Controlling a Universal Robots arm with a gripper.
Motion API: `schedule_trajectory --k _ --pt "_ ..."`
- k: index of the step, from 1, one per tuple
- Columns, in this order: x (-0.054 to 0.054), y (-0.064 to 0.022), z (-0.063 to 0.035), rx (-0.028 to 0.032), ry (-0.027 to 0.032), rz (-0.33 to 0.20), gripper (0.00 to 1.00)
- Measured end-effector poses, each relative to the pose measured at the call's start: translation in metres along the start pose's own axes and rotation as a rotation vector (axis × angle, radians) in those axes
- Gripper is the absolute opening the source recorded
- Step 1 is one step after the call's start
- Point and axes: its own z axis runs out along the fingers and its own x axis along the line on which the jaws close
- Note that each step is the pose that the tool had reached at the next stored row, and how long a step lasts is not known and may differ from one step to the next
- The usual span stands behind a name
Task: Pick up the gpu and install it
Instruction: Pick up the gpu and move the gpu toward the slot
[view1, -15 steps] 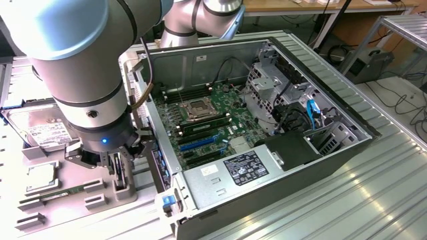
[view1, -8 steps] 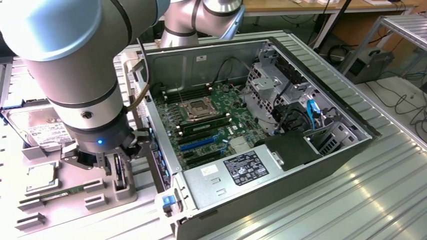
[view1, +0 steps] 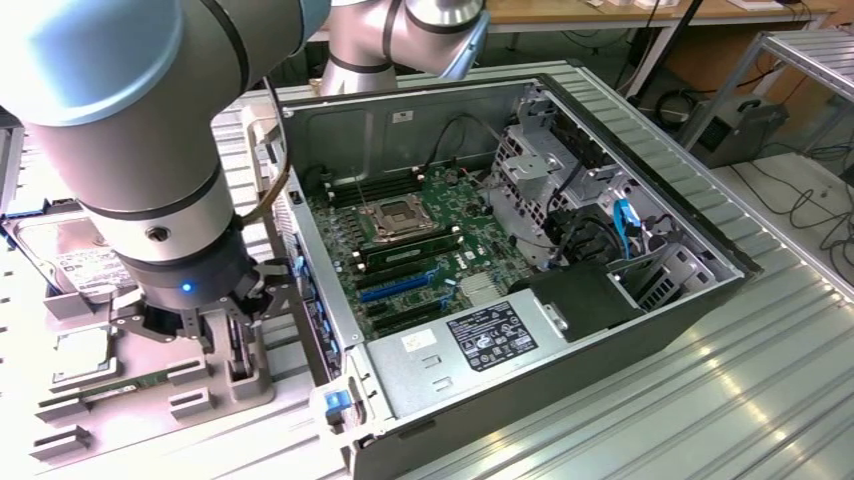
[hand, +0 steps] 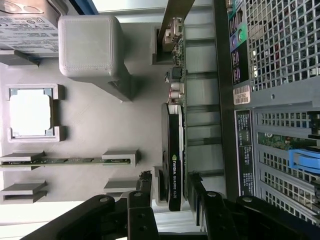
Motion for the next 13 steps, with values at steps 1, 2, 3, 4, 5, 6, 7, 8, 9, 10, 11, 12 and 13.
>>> schedule_trajectory --k 1,2,3,4,5,6,7,8,9,10,11,12,13 --pt "0.0009 0.0001 0.0001 0.0 0.0 0.0 0.42" --pt "0.002 0.0002 0.0002 0.0 0.0 0.0 0.42" --pt "0.0029 0.0002 0.0002 0.0001 0.0001 0.0 0.42" --pt "0.0038 0.0003 0.0003 0.0001 0.0 0.0 0.42" --pt "0.0048 0.0004 0.0004 0.0 0.0001 0.0 0.42" --pt "0.0058 0.0006 0.0005 0.0 0.0 0.0 0.42" --pt "0.0064 0.0007 0.0006 0.0 0.0 0.0 0.42" --pt "0.0067 0.0007 0.0007 0.0001 0.0001 0.0 0.42" --pt "0.0071 0.0007 0.0007 0.0002 0.0001 0.0 0.42" --pt "0.0074 0.0007 0.0008 0.0004 0.0001 0.0 0.42" --pt "0.0076 0.0007 0.001 0.0005 0.0 0.0 0.42" --pt "0.0078 0.0007 0.001 0.0007 0.0 0.0 0.42" --pt "0.0079 0.0007 0.0011 0.0009 0.0 0.0 0.42"
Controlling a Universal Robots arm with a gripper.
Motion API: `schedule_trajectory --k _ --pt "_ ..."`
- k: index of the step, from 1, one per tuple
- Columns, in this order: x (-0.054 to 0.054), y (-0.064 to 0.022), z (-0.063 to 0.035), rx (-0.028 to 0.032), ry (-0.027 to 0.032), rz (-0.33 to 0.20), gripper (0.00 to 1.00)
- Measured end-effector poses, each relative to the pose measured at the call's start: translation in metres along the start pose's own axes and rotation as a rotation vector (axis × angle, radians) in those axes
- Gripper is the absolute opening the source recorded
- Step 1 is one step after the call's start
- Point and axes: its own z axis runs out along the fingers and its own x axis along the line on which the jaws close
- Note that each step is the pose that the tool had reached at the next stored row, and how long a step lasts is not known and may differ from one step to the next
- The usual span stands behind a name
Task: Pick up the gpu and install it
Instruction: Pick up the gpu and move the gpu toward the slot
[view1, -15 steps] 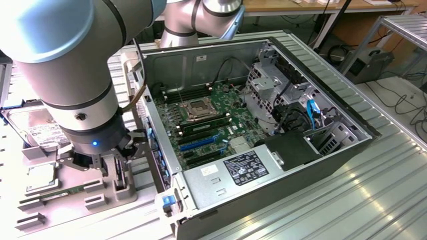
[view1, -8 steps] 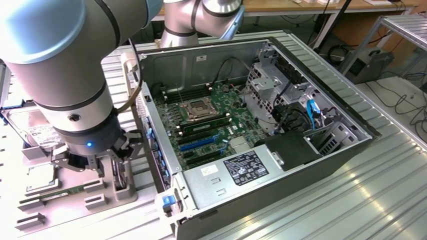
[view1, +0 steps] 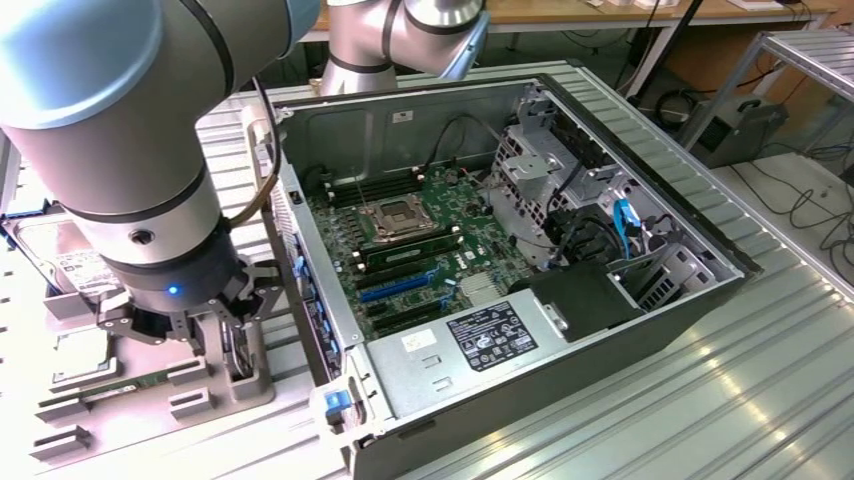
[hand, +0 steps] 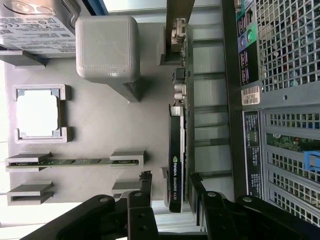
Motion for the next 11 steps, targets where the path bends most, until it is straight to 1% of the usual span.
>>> schedule_trajectory --k 5,11 --pt "0.0007 0.0003 0.0004 0.001 -0.0001 0.0 0.42" --pt "0.0013 0.0024 0.001 0.0051 -0.0005 0.0 0.42"
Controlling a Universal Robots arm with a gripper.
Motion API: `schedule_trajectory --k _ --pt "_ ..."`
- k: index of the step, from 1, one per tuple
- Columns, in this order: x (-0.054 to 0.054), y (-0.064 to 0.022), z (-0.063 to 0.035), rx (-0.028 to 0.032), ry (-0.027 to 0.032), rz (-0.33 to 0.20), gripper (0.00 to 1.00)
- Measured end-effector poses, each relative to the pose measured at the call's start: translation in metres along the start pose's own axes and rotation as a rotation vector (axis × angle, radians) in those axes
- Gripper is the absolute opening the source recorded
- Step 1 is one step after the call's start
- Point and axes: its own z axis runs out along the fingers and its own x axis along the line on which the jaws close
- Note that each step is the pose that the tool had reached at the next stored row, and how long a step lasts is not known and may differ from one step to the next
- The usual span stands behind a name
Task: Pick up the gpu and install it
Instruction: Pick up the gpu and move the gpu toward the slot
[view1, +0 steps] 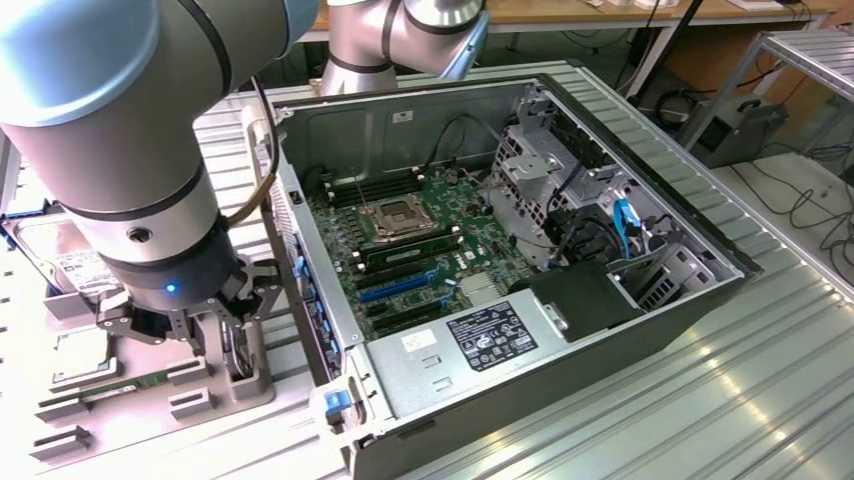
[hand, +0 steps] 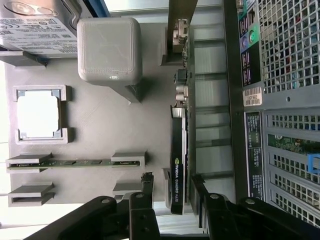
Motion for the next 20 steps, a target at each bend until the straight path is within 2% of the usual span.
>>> schedule_trajectory --k 20 --pt "0.0005 0.0029 0.0019 0.0065 -0.0004 -0.001 0.42"
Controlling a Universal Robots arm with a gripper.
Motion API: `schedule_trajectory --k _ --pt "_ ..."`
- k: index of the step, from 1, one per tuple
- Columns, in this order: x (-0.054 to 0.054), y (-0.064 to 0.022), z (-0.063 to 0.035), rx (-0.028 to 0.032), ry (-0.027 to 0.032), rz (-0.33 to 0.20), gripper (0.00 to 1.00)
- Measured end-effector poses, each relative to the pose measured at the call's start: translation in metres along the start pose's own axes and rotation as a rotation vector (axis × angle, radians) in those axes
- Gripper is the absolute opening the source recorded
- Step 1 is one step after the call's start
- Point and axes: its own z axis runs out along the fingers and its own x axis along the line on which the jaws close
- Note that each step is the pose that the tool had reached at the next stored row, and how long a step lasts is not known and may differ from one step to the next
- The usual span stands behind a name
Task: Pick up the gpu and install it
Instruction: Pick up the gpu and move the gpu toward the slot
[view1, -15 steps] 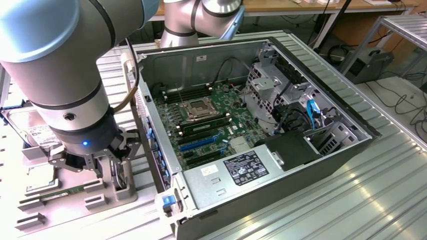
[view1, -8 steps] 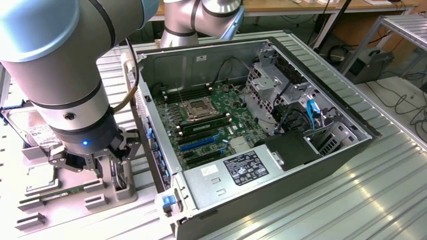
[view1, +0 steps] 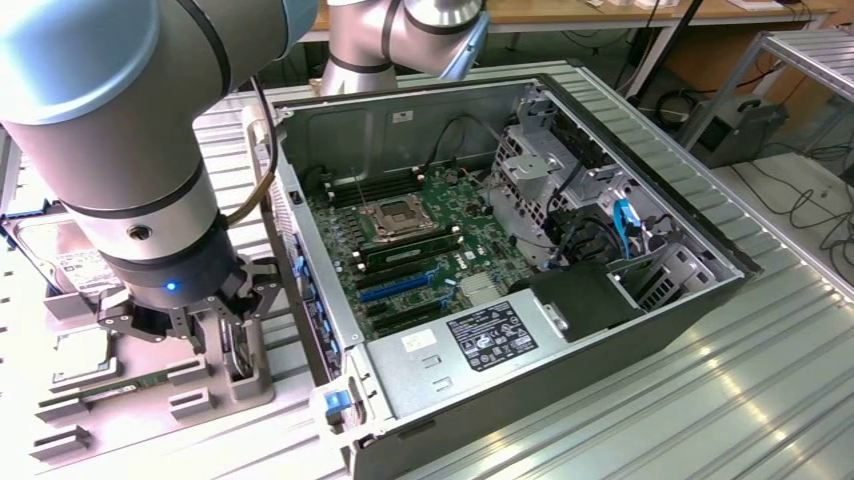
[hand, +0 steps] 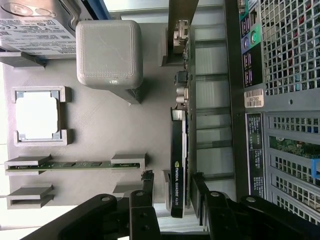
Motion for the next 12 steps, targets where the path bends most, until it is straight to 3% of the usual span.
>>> schedule_trajectory --k 12 --pt "-0.0001 0.0001 -0.0029 -0.0003 -0.001 0.0 0.42"
